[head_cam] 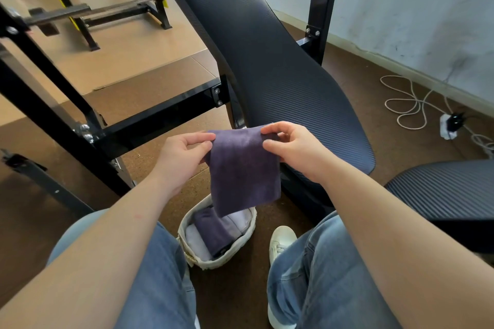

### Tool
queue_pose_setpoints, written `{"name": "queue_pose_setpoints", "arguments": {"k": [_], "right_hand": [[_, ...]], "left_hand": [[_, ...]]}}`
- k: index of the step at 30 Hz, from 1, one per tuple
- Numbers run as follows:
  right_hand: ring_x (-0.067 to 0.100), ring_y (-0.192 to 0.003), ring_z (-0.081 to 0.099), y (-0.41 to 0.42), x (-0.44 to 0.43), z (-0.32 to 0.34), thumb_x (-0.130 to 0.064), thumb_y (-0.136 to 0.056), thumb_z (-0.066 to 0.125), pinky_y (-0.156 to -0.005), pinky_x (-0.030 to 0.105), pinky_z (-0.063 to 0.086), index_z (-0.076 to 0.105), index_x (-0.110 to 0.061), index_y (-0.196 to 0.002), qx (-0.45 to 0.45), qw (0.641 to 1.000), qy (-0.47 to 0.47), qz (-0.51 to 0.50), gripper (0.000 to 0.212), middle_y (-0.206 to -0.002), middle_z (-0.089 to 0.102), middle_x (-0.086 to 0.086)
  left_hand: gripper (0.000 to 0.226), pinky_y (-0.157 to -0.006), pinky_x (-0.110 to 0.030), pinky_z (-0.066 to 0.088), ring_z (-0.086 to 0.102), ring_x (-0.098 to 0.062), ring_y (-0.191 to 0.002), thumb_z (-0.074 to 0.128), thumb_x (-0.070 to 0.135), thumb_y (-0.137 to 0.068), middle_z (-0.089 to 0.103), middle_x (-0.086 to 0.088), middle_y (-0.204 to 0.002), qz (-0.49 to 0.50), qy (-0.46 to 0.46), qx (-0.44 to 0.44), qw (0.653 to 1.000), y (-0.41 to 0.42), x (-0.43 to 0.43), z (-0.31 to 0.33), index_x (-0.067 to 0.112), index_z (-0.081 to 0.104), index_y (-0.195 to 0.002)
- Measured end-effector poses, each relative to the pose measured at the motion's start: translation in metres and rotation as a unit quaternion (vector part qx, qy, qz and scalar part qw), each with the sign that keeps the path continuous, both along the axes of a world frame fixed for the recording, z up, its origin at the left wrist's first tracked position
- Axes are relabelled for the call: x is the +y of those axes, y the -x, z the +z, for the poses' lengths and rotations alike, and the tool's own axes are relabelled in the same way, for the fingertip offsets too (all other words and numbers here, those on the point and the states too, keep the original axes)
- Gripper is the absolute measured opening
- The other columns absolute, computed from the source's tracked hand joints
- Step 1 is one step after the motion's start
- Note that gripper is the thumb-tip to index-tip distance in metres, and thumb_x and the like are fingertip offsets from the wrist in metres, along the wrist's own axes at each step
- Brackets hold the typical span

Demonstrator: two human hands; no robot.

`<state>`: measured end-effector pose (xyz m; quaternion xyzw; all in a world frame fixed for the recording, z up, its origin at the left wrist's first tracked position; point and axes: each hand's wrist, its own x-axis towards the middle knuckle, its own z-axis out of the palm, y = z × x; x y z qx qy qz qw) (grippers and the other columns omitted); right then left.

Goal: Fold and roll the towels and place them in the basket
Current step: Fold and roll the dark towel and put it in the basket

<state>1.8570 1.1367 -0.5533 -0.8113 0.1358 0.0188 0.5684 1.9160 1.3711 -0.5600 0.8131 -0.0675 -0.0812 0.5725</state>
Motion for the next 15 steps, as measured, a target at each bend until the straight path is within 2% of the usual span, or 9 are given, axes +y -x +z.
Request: {"name": "queue_pose_setpoints", "arguments": {"k": [2,3,5,7,11,13,15], "right_hand": [[0.015,-0.103,0.067,0.002,-0.002,0.003,-0.014,-0.081,0.079,-0.079,0.025,0.057,0.065,-0.035,-0.128,0.007,0.998,0.055,0.037,0.054,-0.111,0.068,-0.004],[0.013,-0.104,0.065,0.003,-0.002,0.004,-0.011,-0.079,0.080,-0.076,0.021,0.053,0.063,-0.034,-0.132,0.009,0.996,0.083,0.043,0.060,-0.115,0.066,-0.005],[0.015,-0.108,0.063,0.002,-0.002,0.005,-0.007,-0.080,0.079,-0.080,0.022,0.053,0.063,-0.032,-0.134,0.008,0.993,0.109,0.039,0.062,-0.120,0.066,-0.004],[0.018,-0.112,0.064,0.002,-0.002,0.007,-0.008,-0.083,0.076,-0.088,0.028,0.056,0.064,-0.030,-0.134,0.005,0.993,0.117,0.031,0.056,-0.123,0.067,-0.002],[0.027,-0.113,0.067,0.000,0.002,0.012,-0.011,-0.094,0.068,-0.095,0.035,0.055,0.066,-0.015,-0.133,0.010,0.992,0.123,0.027,0.039,-0.123,0.069,0.010],[0.031,-0.117,0.064,-0.003,0.005,0.013,-0.010,-0.099,0.061,-0.103,0.041,0.051,0.064,-0.007,-0.132,0.028,0.989,0.143,0.015,0.033,-0.126,0.067,0.016],[0.026,-0.111,0.066,-0.002,0.003,0.013,-0.016,-0.099,0.060,-0.096,0.040,0.054,0.066,-0.014,-0.126,0.032,0.989,0.146,0.020,0.028,-0.119,0.070,0.010]], "left_hand": [[0.040,-0.102,-0.033,0.051,0.057,-0.019,-0.130,0.075,0.016,-0.092,0.049,0.004,-0.153,-0.025,-0.057,-0.012,0.998,-0.001,0.000,0.000,0.021,0.068,-0.131],[0.052,-0.102,-0.033,0.050,0.055,-0.020,-0.132,0.080,0.018,-0.088,0.041,0.005,-0.160,-0.038,-0.095,-0.017,0.995,-0.002,0.000,-0.001,0.020,0.064,-0.138],[0.068,-0.104,-0.035,0.047,0.047,-0.023,-0.139,0.086,0.021,-0.081,0.030,0.005,-0.165,-0.054,-0.175,-0.045,0.982,-0.001,-0.001,-0.003,0.021,0.059,-0.144],[0.071,-0.108,-0.037,0.044,0.040,-0.025,-0.145,0.087,0.020,-0.080,0.028,0.004,-0.165,-0.058,-0.214,-0.079,0.972,0.001,-0.003,-0.005,0.021,0.058,-0.145],[0.058,-0.108,-0.035,0.044,0.043,-0.021,-0.141,0.079,0.017,-0.088,0.042,0.003,-0.157,-0.065,-0.225,-0.122,0.964,0.003,-0.002,-0.005,0.021,0.059,-0.143],[0.050,-0.095,-0.024,0.046,0.053,-0.016,-0.127,0.074,0.020,-0.092,0.056,0.005,-0.143,-0.077,-0.215,-0.123,0.966,0.002,0.001,-0.002,0.024,0.061,-0.140],[0.035,-0.078,-0.016,0.043,0.059,-0.011,-0.108,0.068,0.023,-0.097,0.065,0.006,-0.121,-0.080,-0.209,-0.109,0.969,0.003,0.002,-0.001,0.029,0.063,-0.131]]}}
